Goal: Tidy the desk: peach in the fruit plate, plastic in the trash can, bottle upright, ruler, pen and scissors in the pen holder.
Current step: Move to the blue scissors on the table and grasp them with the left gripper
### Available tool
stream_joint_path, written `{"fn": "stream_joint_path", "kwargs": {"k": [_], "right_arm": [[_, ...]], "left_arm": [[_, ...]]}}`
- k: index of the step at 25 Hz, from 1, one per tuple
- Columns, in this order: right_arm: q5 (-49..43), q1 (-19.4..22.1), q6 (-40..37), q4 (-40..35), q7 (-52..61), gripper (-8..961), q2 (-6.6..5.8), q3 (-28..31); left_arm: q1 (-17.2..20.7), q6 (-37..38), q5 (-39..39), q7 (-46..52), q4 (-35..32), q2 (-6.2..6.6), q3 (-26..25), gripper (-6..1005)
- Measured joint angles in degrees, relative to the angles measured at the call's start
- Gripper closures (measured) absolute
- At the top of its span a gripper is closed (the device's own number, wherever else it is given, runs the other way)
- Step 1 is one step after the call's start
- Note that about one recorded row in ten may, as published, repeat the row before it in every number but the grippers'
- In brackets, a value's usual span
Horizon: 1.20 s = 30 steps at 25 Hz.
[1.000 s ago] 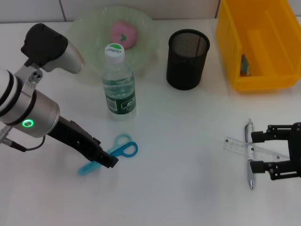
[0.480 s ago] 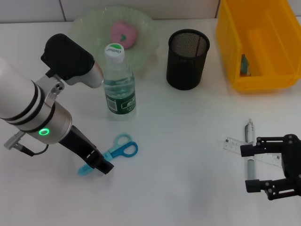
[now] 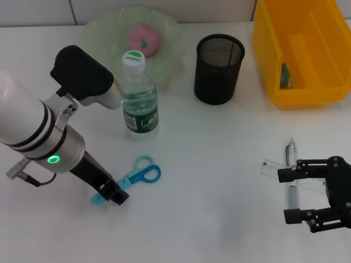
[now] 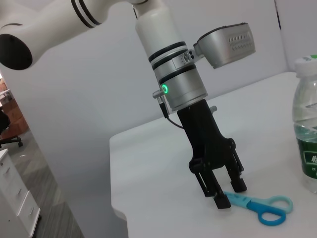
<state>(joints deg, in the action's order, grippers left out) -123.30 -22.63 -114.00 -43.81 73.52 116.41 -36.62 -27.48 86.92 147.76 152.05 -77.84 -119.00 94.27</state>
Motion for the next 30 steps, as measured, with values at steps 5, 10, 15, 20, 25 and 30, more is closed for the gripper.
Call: {"fn": "stream_joint_path", "kwargs": {"k": [5,10,15,20,25,30], "right_arm": [[0.0,0.1,0.1,0.4,-0.5,173,-0.04,0.2],[0.0,0.2,0.1,1.1,-1.3,173,-0.18,0.4],[0.1,0.5,0.1,1.5,-1.6,173,-0.34,0.6],[0.3,0.5,0.2,1.5,-1.8,174,-0.35,0.6],[0.3,0.4,0.2,1.7,-2.1,174,-0.34,0.7],[0.4,0.3,0.2,1.7,-2.2,174,-0.35,1.0]], "left_arm": [[0.3,-0.5,1.1,1.3,-0.9,-0.07,1.6,407],[0.6,-0.5,1.3,1.9,-2.2,-0.10,2.7,411],[0.8,-0.5,1.8,2.5,-2.6,-0.09,3.7,421],[0.8,-0.6,2.8,3.1,-3.0,-0.10,4.7,437],[0.8,-0.9,4.6,4.3,-3.3,-0.10,6.2,474],[1.0,-1.0,5.2,4.8,-3.6,-0.09,6.5,581]]}}
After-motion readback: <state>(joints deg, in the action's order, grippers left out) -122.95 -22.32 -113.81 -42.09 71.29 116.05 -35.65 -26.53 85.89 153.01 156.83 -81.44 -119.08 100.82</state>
